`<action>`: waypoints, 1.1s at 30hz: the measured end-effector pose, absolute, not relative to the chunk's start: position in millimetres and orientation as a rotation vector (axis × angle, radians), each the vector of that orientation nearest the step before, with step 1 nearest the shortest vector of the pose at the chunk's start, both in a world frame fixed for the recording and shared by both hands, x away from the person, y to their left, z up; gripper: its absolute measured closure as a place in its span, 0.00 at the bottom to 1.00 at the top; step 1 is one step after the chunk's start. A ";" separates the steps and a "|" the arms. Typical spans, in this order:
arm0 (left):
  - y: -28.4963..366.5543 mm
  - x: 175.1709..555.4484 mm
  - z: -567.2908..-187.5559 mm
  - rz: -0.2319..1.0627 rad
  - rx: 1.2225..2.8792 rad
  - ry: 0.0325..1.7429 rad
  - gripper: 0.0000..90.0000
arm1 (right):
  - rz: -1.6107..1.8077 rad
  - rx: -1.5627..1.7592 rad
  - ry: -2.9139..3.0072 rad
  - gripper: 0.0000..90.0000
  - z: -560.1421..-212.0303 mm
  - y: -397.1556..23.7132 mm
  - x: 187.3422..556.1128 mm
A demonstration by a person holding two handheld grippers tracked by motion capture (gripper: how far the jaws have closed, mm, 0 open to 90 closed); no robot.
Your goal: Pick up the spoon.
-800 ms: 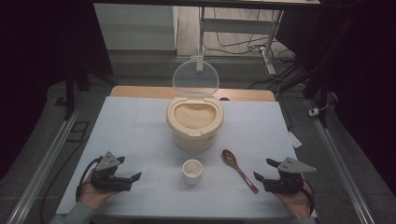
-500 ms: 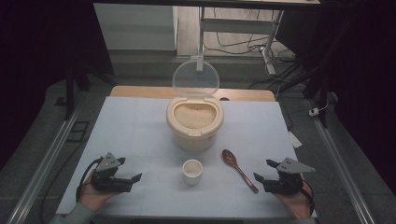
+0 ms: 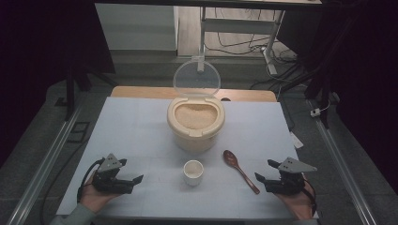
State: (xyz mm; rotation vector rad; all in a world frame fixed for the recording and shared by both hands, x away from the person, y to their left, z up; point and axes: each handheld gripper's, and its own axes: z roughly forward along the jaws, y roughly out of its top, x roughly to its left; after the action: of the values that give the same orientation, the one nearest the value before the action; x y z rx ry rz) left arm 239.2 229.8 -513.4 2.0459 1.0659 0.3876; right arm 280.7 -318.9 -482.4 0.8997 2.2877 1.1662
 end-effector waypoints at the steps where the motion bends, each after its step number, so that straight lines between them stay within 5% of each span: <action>1: 229.6 239.1 -513.5 0.387 2.047 1.065 0.11 | 1.154 0.902 2.292 0.31 -480.7 -318.3 280.5; 33: 227.0 240.6 -515.8 0.375 2.074 1.061 0.11 | 0.838 1.059 2.581 0.36 -435.3 -253.7 307.8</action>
State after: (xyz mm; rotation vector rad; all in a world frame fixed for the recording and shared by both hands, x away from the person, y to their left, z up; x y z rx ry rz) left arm 240.6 227.0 -515.8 2.0738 1.0611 0.3753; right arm 307.8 -253.7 -435.3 1.0592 2.5809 0.8377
